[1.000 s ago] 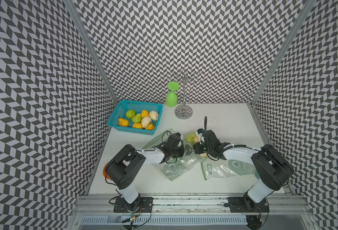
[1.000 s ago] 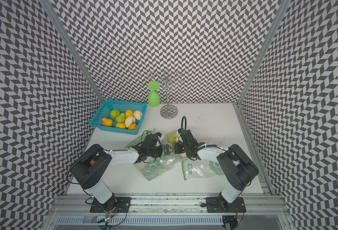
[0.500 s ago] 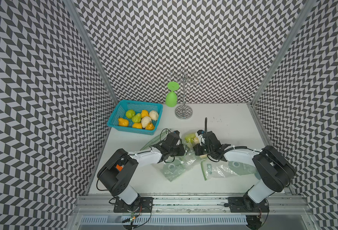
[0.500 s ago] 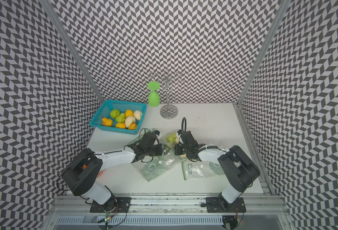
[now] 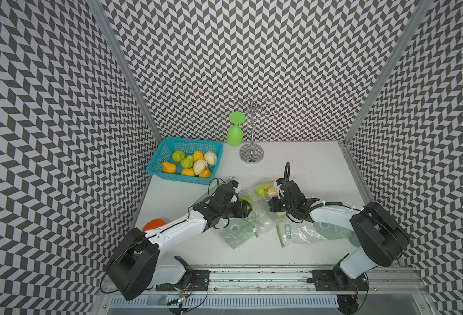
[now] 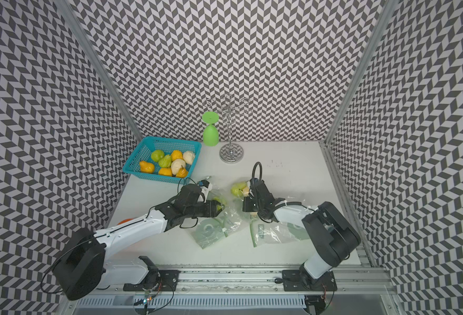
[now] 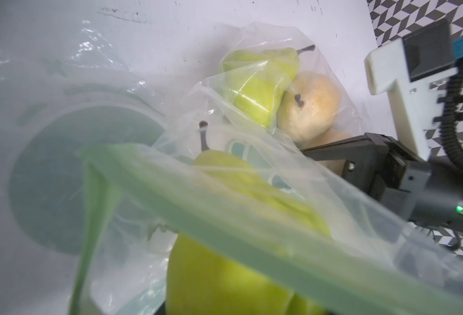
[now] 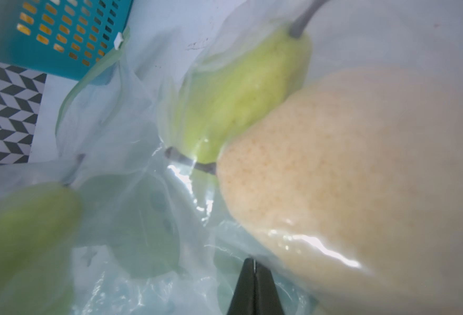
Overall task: Open the zip-top bag and take out the pear
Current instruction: Pick up the pear from the zipper food storage bag, then place the pear in the basket.
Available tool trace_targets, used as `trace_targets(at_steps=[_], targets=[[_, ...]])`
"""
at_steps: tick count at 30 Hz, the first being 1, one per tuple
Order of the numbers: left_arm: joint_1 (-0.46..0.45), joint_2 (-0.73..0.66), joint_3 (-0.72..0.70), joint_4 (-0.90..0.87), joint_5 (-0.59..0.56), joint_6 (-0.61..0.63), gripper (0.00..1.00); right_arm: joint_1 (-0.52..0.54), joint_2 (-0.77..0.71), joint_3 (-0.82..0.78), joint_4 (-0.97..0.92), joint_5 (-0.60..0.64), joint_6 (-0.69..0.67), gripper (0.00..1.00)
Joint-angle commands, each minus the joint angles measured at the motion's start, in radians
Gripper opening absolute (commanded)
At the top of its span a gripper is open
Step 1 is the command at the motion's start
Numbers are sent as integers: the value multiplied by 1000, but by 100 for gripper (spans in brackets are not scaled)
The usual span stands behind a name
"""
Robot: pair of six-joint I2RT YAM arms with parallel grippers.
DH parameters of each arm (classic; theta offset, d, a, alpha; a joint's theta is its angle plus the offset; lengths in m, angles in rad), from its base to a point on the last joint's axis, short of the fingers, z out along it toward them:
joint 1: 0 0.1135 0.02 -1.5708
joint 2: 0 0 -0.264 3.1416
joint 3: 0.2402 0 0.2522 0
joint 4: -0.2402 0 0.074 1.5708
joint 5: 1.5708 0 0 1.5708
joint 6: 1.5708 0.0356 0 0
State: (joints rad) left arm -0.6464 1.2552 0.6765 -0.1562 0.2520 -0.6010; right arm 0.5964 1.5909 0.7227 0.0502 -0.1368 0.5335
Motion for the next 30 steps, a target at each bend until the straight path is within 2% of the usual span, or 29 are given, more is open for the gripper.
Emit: trace_targets(at_steps=[1, 7, 11, 18, 22, 24, 27, 30], targets=[[22, -94, -9, -93, 45, 24, 42, -9, -42, -9, -12, 78, 57, 0], [73, -237, 24, -237, 37, 44, 42, -30, -86, 10, -6, 88, 94, 0], [180, -259, 82, -313, 21, 98, 43, -34, -109, 41, -16, 58, 89, 7], [361, -186, 207, -382, 168, 202, 42, -59, -157, 78, -51, 11, 62, 18], [446, -137, 244, -342, 383, 244, 42, -78, -168, 72, -50, 6, 56, 22], [484, -100, 289, -354, 333, 264, 42, -91, -172, 68, -45, -22, 43, 23], [583, -39, 334, -289, 328, 250, 43, -96, -197, 51, -23, -48, 35, 28], [652, 87, 433, -262, 226, 266, 45, -96, -227, 43, -23, -85, 10, 37]])
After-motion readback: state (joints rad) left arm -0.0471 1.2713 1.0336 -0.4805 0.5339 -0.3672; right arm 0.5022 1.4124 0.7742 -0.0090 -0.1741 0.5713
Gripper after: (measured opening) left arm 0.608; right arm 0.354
